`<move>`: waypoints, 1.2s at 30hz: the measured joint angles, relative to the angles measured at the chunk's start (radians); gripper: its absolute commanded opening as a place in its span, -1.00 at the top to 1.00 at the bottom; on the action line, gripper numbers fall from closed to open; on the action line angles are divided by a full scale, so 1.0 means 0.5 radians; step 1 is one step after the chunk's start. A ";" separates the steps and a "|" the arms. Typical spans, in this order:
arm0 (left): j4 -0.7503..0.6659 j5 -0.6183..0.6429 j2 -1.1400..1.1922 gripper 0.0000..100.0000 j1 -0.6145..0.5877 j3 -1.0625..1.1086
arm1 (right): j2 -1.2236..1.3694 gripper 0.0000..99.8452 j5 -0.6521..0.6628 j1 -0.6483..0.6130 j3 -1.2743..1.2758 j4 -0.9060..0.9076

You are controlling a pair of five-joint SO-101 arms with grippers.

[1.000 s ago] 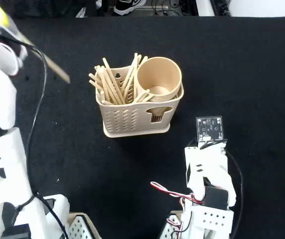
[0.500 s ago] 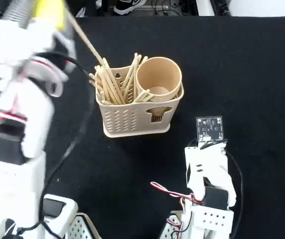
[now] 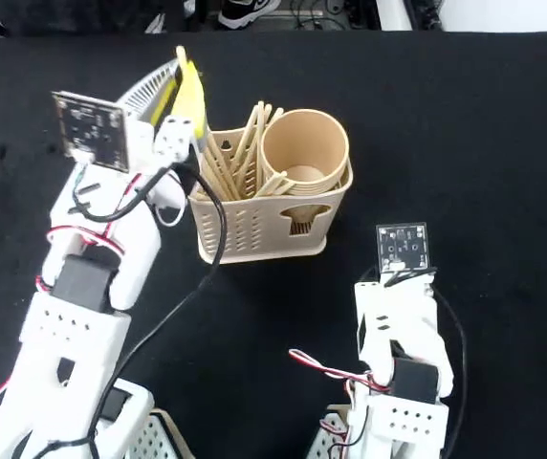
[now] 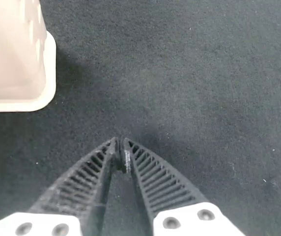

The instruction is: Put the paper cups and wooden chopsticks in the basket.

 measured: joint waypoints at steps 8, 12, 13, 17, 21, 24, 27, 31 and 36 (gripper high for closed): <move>0.126 0.120 0.000 0.55 0.000 0.117 | 0.000 0.97 0.000 0.000 0.000 0.000; 0.574 0.331 0.000 0.47 0.000 -0.061 | 0.000 0.97 0.000 0.000 0.000 0.000; 0.709 0.347 0.000 0.45 0.000 -0.150 | 0.000 0.97 0.000 0.000 0.000 0.000; 1.267 0.374 0.000 0.41 0.000 -0.519 | 0.000 0.97 0.000 0.000 0.000 0.000; 1.771 0.377 -0.006 0.41 -0.003 -0.905 | 0.000 0.97 0.000 0.000 0.000 0.000; 2.114 0.387 -0.049 0.41 -0.117 -1.163 | 0.000 0.97 0.000 0.000 0.000 0.000; 2.326 0.387 -0.150 0.42 -0.371 -1.289 | 0.000 0.97 0.000 0.000 0.000 0.000; 2.415 0.387 -0.356 0.42 -0.847 -1.227 | 0.000 0.97 0.000 0.000 0.000 0.000; 2.415 0.387 -0.733 0.42 -1.421 -0.733 | 0.000 0.97 0.000 0.000 0.000 0.000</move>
